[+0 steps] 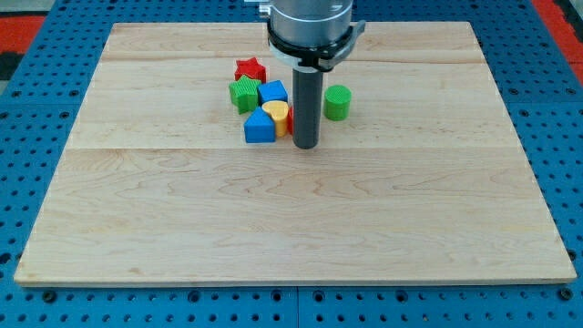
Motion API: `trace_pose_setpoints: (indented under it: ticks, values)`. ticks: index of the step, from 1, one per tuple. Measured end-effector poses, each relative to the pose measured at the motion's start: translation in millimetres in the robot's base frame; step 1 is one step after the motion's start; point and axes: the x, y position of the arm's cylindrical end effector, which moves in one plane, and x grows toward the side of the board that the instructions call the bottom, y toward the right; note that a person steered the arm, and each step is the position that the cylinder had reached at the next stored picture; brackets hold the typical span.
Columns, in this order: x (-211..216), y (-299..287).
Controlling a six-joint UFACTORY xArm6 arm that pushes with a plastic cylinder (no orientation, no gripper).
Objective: Slide green circle to red star
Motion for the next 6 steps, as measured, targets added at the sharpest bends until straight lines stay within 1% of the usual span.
trace_pose_setpoints:
  ticks: [1,2,4,5,6]
  values:
    - [-9,-4]
    - [-14,4]
    - [-26,81]
    - [-42,96]
    - [-53,76]
